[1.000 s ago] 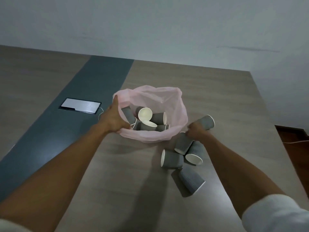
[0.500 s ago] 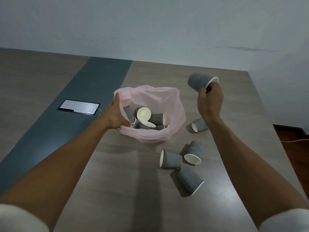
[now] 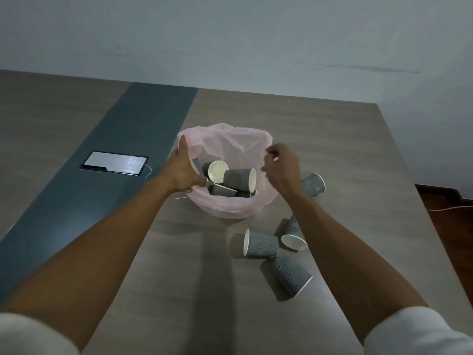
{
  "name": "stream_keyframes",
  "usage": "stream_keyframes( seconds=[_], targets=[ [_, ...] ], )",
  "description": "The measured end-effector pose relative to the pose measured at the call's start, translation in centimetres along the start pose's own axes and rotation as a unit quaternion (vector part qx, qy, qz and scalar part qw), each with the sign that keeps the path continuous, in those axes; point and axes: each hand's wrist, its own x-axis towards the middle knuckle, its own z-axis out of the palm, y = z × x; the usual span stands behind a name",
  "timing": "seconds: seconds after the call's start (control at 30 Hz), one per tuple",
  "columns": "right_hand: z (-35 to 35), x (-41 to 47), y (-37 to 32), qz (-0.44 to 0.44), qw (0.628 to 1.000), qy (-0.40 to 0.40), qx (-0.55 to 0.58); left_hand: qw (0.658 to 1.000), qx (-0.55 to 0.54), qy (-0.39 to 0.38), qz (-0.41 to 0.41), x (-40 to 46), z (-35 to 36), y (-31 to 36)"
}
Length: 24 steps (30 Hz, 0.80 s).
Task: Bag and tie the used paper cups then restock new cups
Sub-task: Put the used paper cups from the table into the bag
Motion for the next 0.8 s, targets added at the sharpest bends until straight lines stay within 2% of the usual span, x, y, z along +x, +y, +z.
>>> stream_keyframes(
  seconds=[0.07, 0.1, 0.23, 0.3, 0.43, 0.53, 0.6, 0.7, 0.8],
  targets=[
    [-2.1, 1.5, 1.7, 0.017, 0.993, 0.117, -0.009, 1.0, -0.006, 0.002, 0.0, 0.2, 0.0, 0.0],
    [-3.2, 2.4, 3.0, 0.042, 0.99, 0.129, -0.031, 1.0, -0.008, 0.005, 0.001, 0.4, 0.1, -0.1],
    [-5.0, 4.7, 9.7, 0.192, 0.973, 0.001, -0.131, 1.0, -0.002, 0.026, 0.006, 1.5, 0.7, -0.7],
    [-5.0, 5.1, 11.7, 0.23, 0.961, -0.028, -0.148, 0.999, 0.004, 0.034, 0.003, 1.8, 0.9, -1.1],
    [-4.6, 5.4, 14.3, 0.269, 0.945, -0.033, -0.181, 0.999, 0.013, 0.04, -0.001, 2.0, 1.4, -1.3],
    [-4.6, 5.0, 14.3, 0.275, 0.946, 0.017, -0.169, 0.999, 0.012, 0.043, -0.005, 1.9, 1.5, -1.2],
    [-4.5, 4.8, 12.7, 0.233, 0.961, 0.085, -0.124, 0.999, 0.011, 0.037, -0.011, 1.8, 1.3, -1.1],
    [-4.6, 4.5, 7.7, 0.081, 0.971, 0.221, 0.028, 0.999, 0.015, 0.034, -0.012, 1.7, 1.2, -0.9],
    [-3.9, 3.0, 2.3, -0.105, 0.956, 0.249, 0.117, 0.999, 0.012, 0.033, -0.014, 1.4, 1.1, -0.7]
  ],
)
